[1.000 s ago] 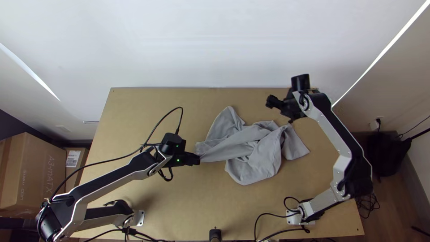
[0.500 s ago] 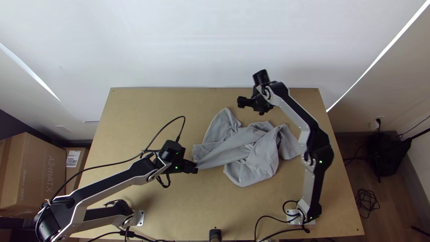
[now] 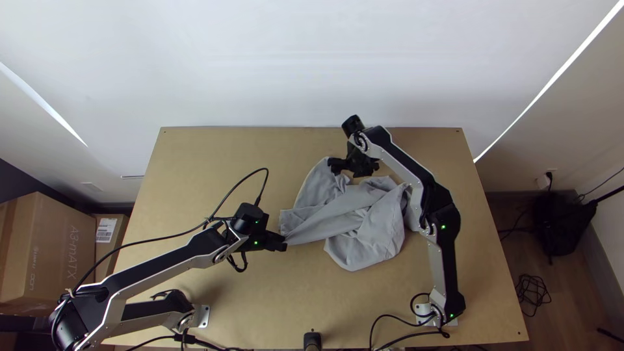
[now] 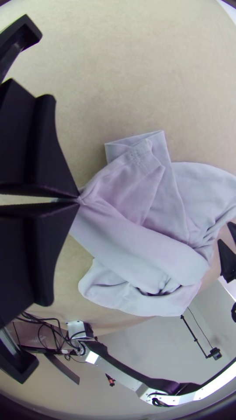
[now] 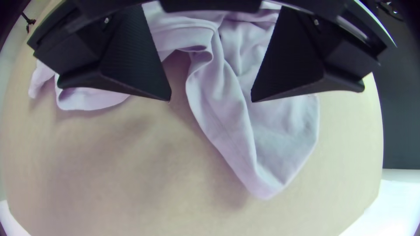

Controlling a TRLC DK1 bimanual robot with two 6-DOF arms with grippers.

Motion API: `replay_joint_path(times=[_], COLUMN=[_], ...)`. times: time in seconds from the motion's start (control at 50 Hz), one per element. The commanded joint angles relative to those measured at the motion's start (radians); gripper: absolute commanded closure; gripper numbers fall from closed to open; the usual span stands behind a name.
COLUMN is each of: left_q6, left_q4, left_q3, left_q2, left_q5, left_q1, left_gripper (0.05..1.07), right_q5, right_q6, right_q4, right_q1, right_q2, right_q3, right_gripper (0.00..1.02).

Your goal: Fold the t-shirt

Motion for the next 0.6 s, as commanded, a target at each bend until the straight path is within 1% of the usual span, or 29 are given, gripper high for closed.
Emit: replay_joint_path(times=[0.0,0.08,0.2,0.22,0.24,0.28,0.3,0.32,0.34,0.36,0.46,0.58], left_q6=[0.006,0.005,0.006,0.006,0.006,0.008,0.008,0.008,0.008,0.009,0.016,0.042], left_q4=[-0.01,-0.011,-0.014,-0.014,-0.014,-0.014,-0.014,-0.014,-0.014,-0.014,-0.006,0.007], left_q3=[-0.002,-0.002,-0.005,-0.005,-0.005,-0.007,-0.007,-0.007,-0.005,-0.005,0.01,0.065], left_q2=[-0.018,-0.022,-0.033,-0.036,-0.038,-0.042,-0.045,-0.047,-0.05,-0.053,-0.067,-0.091], left_q5=[-0.009,-0.009,-0.009,-0.009,-0.009,-0.009,-0.01,-0.01,-0.01,-0.013,-0.024,-0.035], left_q1=[0.008,0.011,0.012,0.014,0.014,0.018,0.023,0.026,0.031,0.038,0.098,0.207], left_gripper=[1.05,1.05,1.05,1.05,1.05,1.05,1.05,1.05,1.05,1.05,1.05,1.05], right_q5=[-0.009,-0.009,-0.009,-0.008,-0.008,0.008,0.032,0.072,0.106,0.116,0.132,0.135], right_q6=[-0.017,-0.022,-0.054,-0.057,-0.06,-0.06,-0.058,-0.06,-0.06,-0.061,-0.054,-0.035], right_q4=[-0.026,-0.028,-0.029,-0.029,-0.029,-0.02,-0.005,0.012,0.018,0.017,0.037,0.124], right_q1=[0.027,0.04,0.073,0.077,0.082,0.089,0.096,0.102,0.108,0.112,0.112,0.102], right_q2=[0.049,0.058,0.05,0.045,0.041,0.03,0.022,0.015,0.006,-0.002,-0.047,-0.151], right_q3=[0.008,0.01,0.003,0.003,0.003,0.006,0.006,0.008,0.008,0.005,0.013,0.008], right_gripper=[0.19,0.19,0.19,0.23,0.31,0.6,0.79,0.99,1.0,1.0,1.0,1.0])
